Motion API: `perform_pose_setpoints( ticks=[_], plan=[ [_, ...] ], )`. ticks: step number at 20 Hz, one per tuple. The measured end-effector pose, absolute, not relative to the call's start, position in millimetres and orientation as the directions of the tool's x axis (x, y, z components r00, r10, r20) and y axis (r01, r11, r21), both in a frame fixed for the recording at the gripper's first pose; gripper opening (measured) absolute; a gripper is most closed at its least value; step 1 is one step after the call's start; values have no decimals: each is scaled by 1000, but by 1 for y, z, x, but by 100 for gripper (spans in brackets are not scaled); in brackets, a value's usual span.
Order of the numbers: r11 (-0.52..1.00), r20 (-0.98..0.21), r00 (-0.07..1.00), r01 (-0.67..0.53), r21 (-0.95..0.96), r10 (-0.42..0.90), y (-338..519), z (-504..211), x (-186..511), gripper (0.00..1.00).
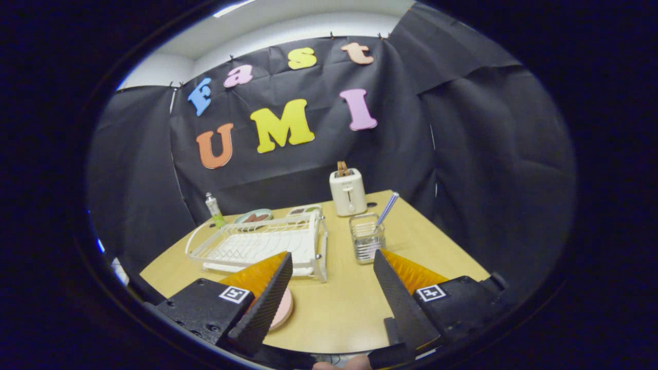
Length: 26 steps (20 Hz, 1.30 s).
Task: Take the plate from the dish rack, then take the spoon from the basket and place it into the plate.
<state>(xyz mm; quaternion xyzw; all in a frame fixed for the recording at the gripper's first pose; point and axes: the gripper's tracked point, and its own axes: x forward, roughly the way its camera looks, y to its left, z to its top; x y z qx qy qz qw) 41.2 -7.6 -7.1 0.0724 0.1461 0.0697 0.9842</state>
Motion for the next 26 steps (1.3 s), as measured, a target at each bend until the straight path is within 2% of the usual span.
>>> perform_pose_setpoints(
  ticks=[4,7,12,17,21,26],
  plan=[
    [984,-183,972,-126,128,148,-31,0,58,100],
    [991,-169,978,-111,81,124,-53,-9,91,100],
    [989,-160,977,-129,72,139,-72,-15,160,100],
    [984,-209,964,-145,102,164,-84,-39,222,99],
    [976,-242,951,-165,141,195,-80,-51,255,88],
    [963,-269,936,-174,206,227,-74,-59,278,62]
  ],
)
